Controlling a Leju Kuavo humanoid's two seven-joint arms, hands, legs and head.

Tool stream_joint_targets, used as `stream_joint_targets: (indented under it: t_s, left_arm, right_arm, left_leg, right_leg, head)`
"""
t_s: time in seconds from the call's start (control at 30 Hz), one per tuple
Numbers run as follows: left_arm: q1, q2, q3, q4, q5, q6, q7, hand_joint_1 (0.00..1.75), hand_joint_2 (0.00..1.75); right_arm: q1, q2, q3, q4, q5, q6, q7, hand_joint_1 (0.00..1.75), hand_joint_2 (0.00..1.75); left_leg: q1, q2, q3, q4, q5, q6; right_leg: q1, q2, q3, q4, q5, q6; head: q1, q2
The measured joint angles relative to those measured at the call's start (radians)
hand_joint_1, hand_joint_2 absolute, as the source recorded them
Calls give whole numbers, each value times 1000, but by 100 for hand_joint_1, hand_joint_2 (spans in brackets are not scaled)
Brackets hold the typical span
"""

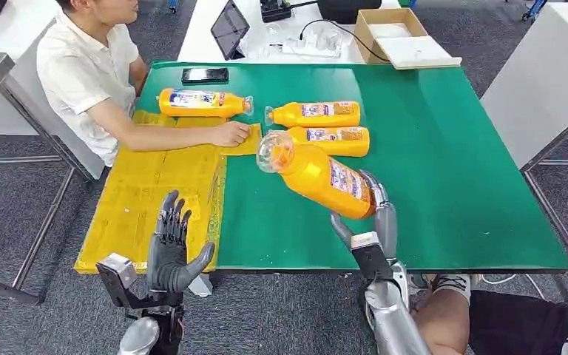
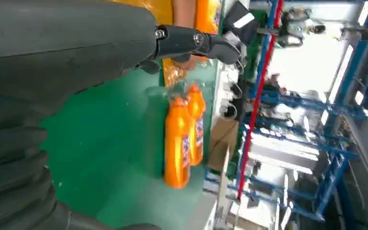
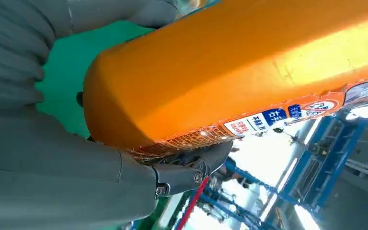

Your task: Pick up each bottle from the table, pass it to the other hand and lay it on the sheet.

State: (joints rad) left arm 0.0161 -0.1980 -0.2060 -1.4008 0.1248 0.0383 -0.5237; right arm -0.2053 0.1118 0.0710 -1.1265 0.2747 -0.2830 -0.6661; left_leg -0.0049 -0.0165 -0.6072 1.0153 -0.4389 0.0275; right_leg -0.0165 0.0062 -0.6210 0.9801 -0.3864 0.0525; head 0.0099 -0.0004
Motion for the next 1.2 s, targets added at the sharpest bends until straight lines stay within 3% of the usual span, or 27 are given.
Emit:
stream_joint_targets:
  t_s: [0.2,0.77,1.2]
  left_arm:
    - [-7,0,-36,0,-45,-85,-18,0,175]
    - [-80,-28,-71,24,2,-73,-29,0,175]
    - [-95,-32,-71,49,26,-80,-33,0,175]
  right_arm:
    - [-28,17,105,40,77,49,0,175,175]
    - [-103,117,331,245,145,47,1,175,175]
    - [-137,133,374,306,143,51,2,175,175]
  left_leg:
    - [0,0,0,0,0,0]
    - [0,0,0,0,0,0]
    - [0,0,-1,0,0,0]
  right_leg:
    - [0,0,0,0,0,0]
    - [0,0,-1,0,0,0]
    - [0,0,-1,0,0,0]
  head:
    - [0,0]
    - [0,0]
    - [0,0]
